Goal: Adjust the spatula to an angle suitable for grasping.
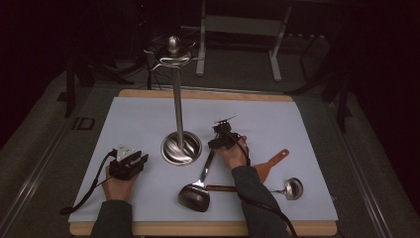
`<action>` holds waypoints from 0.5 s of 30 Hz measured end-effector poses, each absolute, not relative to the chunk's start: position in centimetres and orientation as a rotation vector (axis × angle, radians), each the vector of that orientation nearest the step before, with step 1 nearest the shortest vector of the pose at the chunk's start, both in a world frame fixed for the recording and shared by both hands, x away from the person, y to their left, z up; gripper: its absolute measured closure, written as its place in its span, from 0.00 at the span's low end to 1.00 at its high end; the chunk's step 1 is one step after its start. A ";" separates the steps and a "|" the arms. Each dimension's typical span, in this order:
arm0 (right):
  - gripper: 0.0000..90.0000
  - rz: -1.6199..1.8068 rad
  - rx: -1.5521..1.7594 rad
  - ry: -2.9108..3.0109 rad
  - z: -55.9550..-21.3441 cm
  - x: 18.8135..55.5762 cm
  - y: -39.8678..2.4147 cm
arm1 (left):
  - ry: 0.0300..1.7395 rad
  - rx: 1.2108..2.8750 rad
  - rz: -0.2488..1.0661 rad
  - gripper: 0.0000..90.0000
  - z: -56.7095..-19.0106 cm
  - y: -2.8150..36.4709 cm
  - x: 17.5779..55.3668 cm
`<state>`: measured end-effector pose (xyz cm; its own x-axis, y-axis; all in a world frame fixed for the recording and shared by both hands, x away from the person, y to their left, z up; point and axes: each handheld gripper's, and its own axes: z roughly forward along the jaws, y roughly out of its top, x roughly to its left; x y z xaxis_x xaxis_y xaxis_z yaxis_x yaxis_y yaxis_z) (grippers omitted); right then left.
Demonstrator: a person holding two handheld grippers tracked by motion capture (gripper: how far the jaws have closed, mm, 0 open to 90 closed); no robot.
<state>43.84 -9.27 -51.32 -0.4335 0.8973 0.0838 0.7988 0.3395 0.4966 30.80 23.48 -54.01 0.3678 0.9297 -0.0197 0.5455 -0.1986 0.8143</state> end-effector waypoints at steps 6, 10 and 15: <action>0.51 0.710 1.538 2.395 -51.3 43.8 -9.5 | 1.285 1.867 0.637 0.74 -54.0 23.5 30.8; 0.53 0.709 1.545 2.394 -51.2 43.8 -9.5 | 1.286 1.868 0.636 0.73 -54.0 23.5 30.8; 0.62 0.717 1.519 2.402 -50.8 43.4 -8.8 | 1.288 1.868 0.636 0.73 -54.0 23.5 30.8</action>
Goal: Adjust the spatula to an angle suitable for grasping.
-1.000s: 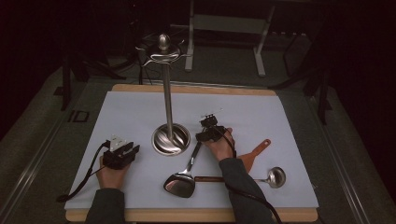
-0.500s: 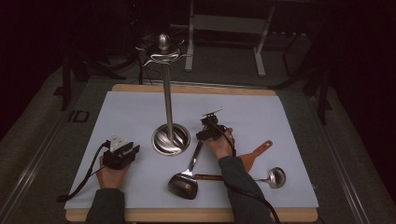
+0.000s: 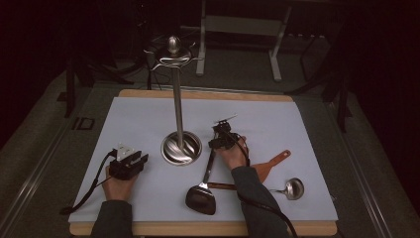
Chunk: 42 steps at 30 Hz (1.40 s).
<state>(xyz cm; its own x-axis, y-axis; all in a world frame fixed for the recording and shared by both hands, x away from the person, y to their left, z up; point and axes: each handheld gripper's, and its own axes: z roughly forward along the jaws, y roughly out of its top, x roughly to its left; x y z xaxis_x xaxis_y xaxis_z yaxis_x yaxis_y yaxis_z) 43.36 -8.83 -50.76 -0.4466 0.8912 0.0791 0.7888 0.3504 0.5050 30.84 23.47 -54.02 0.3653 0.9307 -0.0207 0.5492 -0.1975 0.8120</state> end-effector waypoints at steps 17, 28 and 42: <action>0.61 0.768 1.667 2.418 -51.0 43.9 -8.5 | 1.289 1.869 0.636 0.71 -54.0 23.5 30.9; 0.68 0.922 1.699 2.483 -51.3 44.1 -7.0 | 1.289 1.866 0.633 0.70 -54.0 23.5 30.8; 0.69 0.971 1.729 2.530 -51.5 44.5 -6.4 | 1.287 1.867 0.635 0.69 -54.0 23.5 30.8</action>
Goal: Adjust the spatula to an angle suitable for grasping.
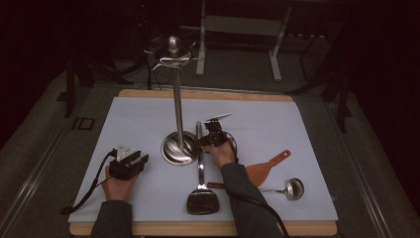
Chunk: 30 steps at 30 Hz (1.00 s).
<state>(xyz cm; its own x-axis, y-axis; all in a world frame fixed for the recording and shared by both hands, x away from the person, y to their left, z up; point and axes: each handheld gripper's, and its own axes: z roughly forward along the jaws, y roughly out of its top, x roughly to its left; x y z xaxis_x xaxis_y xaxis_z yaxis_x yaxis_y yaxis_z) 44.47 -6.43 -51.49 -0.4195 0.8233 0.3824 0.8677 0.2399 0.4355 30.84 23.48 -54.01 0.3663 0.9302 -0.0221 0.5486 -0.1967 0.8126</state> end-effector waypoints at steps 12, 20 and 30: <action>0.73 -0.946 -1.670 -2.368 -51.6 44.4 -6.6 | 1.287 1.867 0.634 0.69 -54.0 23.5 30.8; 0.75 -1.035 -1.674 -2.256 -51.4 44.4 -7.5 | 1.287 1.867 0.636 0.69 -54.0 23.5 30.8; 0.77 -1.169 -1.598 -2.239 -49.2 43.5 -7.7 | 1.289 1.867 0.634 0.68 -54.0 23.5 30.8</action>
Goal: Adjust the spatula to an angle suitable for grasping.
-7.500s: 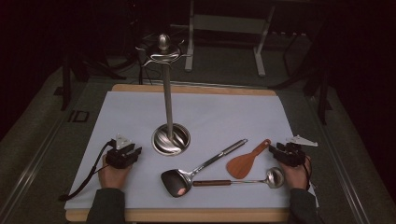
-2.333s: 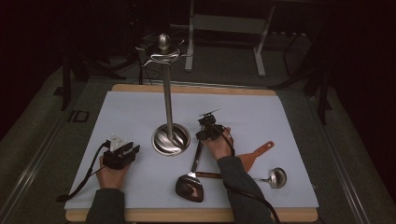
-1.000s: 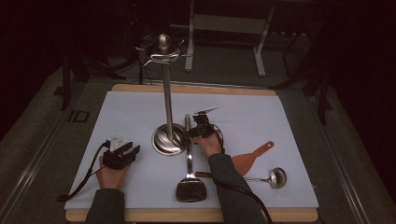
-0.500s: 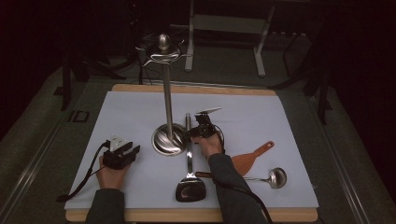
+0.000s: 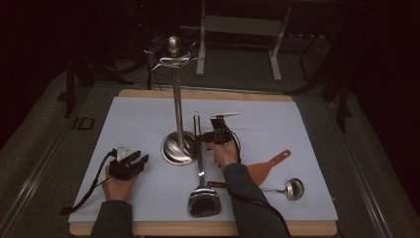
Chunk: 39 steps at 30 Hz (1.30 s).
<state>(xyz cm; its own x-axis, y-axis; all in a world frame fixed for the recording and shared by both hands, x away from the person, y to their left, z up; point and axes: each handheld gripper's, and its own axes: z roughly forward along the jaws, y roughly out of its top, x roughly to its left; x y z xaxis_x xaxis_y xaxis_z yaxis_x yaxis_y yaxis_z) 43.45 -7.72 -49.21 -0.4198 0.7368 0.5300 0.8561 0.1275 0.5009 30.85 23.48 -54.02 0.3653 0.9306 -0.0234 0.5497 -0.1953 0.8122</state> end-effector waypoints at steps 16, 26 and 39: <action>0.79 -1.348 -1.469 -2.280 -46.0 41.7 -8.3 | 1.293 1.868 0.633 0.68 -54.0 23.5 30.9; 0.79 -1.397 -1.430 -2.276 -45.0 41.0 -8.4 | 1.292 1.869 0.632 0.68 -54.0 23.5 30.9; 0.80 -1.498 -1.340 -2.304 -43.2 39.8 -8.7 | 1.292 1.870 0.634 0.68 -54.0 23.5 30.9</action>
<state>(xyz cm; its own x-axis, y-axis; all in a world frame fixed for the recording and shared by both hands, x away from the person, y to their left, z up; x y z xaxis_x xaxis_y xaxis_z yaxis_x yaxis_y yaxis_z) 39.78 -8.67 -43.24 -0.6128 0.6182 0.4922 0.7008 0.1373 0.7000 30.88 23.50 -54.01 0.3641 0.9311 -0.0220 0.5522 -0.1968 0.8102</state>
